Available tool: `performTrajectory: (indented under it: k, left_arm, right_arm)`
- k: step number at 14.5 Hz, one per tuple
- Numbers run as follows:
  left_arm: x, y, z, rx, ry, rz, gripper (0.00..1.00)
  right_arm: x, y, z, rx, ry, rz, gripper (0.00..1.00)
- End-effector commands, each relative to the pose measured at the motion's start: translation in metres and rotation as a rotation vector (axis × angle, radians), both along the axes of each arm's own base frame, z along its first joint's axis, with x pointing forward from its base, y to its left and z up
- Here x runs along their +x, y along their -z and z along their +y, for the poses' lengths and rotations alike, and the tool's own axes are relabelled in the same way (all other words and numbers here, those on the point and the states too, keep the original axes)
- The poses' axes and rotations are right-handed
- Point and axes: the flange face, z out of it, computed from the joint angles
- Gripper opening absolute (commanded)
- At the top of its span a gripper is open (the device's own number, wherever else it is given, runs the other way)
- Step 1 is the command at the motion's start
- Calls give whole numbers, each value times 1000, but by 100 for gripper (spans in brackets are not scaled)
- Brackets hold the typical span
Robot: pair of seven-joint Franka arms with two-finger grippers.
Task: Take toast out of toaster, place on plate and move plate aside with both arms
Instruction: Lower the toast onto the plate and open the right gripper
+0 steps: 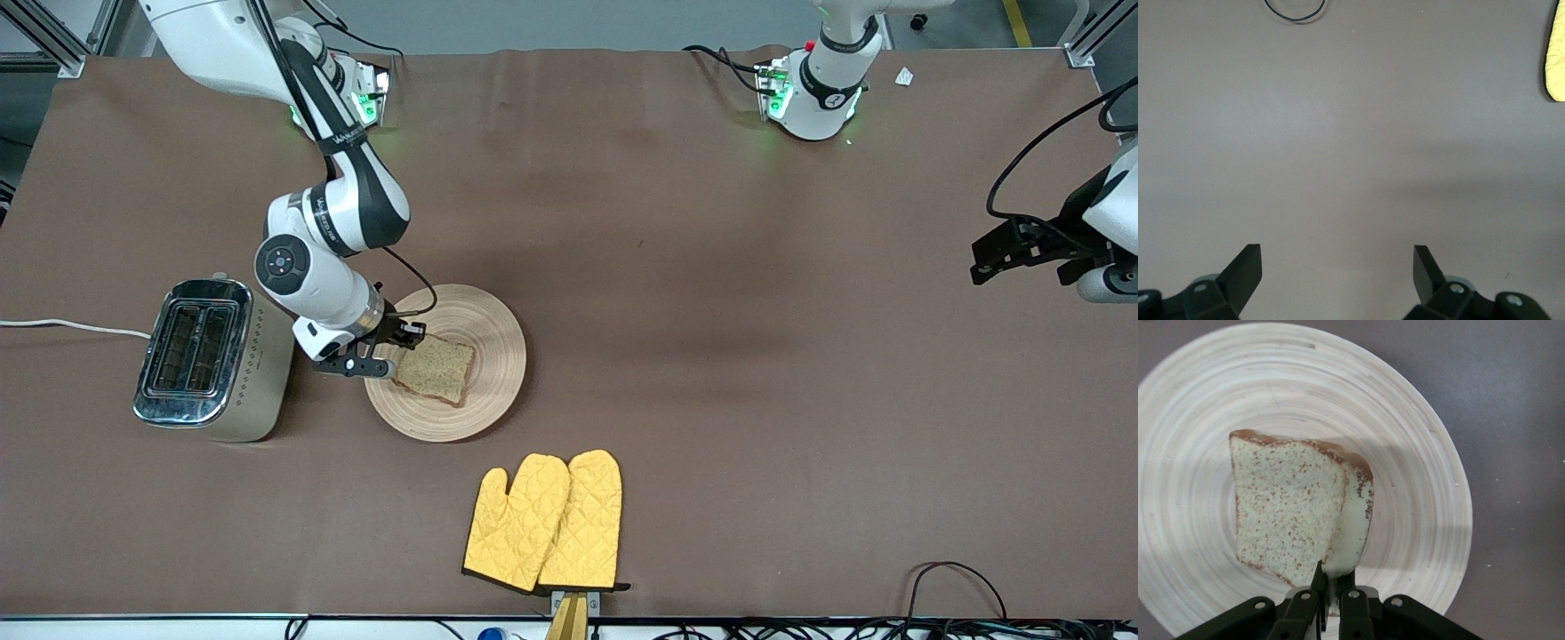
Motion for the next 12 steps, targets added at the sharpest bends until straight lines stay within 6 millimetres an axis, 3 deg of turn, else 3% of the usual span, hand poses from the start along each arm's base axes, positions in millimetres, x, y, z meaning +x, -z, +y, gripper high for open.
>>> performTrajectory:
  k: [1,3,4,5,6,7,8,10,12]
  left_arm:
    - [-2,-4,-1,-3,0,-2,100]
    - [-2,0,0,-2,-1,9,100]
    - [-2,2,1,-1,-2,15,100]
    - [4,14,1,2,14,36,100]
    - [7,22,1,4,18,50,100]
    - [9,26,2,4,19,57,100]
    - [16,42,-2,-6,24,85,100]
    - [20,58,-18,-53,33,115,100]
    - [29,91,-33,-183,16,186,100]
  right_arm:
    - [-4,5,-24,8,-28,5,0]
    - [1,8,-39,9,-41,7,6]
    - [2,8,-43,9,-38,8,24]
    - [2,8,-43,9,-37,10,63]
    - [2,8,-43,8,-34,11,91]
    - [1,8,-44,8,-30,20,100]
    - [0,6,-44,7,-27,34,100]
    - [0,-4,-44,9,-30,53,100]
    - [5,-25,-56,15,-12,33,100]
